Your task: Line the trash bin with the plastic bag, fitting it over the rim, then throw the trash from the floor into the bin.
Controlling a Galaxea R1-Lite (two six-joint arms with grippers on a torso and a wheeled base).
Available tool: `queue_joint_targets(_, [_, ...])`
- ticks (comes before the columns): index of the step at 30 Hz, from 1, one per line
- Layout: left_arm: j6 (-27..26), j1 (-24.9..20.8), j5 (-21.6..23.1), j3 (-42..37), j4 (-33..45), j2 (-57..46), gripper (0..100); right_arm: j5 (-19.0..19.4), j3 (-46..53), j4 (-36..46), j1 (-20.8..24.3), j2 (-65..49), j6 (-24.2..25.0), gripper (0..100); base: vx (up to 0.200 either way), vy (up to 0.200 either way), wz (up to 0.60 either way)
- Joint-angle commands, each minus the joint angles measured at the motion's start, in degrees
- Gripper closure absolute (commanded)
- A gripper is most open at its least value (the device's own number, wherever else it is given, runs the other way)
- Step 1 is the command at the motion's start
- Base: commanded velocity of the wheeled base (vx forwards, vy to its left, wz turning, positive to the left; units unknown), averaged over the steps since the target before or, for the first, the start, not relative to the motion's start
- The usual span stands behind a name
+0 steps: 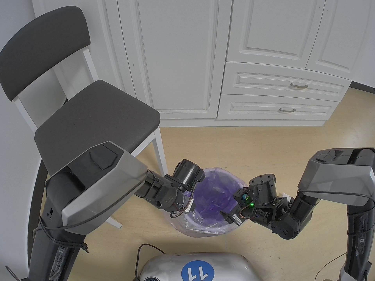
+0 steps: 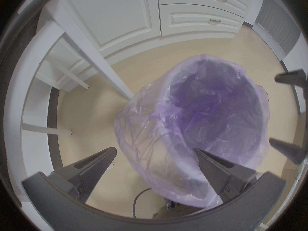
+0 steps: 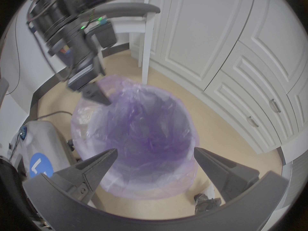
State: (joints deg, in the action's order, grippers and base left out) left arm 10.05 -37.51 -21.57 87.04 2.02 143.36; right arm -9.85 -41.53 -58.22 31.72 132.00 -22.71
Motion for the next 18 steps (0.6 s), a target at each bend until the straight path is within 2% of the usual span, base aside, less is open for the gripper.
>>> queue_joint_targets(1, [2.17, -0.11, 0.38, -8.12, -2.02, -6.08, 0, -1.84, -1.8, -5.15, 1.24, 5.9, 0.12, 0, 0.0, 0.0, 0.0])
queue_joint_targets(3, [2.35, -0.11, 0.91, -11.1, -3.96, -6.87, 0, -3.42, -2.85, -5.67, 1.68, 6.96, 0.21, 0, 0.0, 0.0, 0.0])
queue_joint_targets(5, [2.35, -0.11, 1.0, -11.28, -4.05, -6.87, 0, -3.51, -2.85, -5.67, 1.68, 7.04, 0.21, 0, 0.0, 0.0, 0.0])
queue_joint_targets(6, [2.52, -0.11, 2.23, -14.53, -6.68, -6.78, 0, -3.69, -3.55, -5.76, 2.12, 8.01, 0.3, 0, 0.0, 0.0, 0.0])
queue_joint_targets(9, [2.7, -0.11, 2.58, -16.55, -8.26, -6.43, 0, -3.42, -3.73, -5.94, 3.0, 9.33, 0.47, 0, 0.0, 0.0, 0.0])
queue_joint_targets(13, [3.75, -0.11, 2.67, -17.08, -10.2, -4.67, 0, -3.77, -3.38, -8.57, 3.88, 10.82, 1.27, 0, 0.0, 0.0, 0.0])
queue_joint_targets(18, [3.84, 0.6, 2.67, -16.38, -11.25, -2.21, 0, -3.42, 0.58, -8.05, 4.05, 8.1, 0.65, 0, 0.0, 0.0, 0.0])
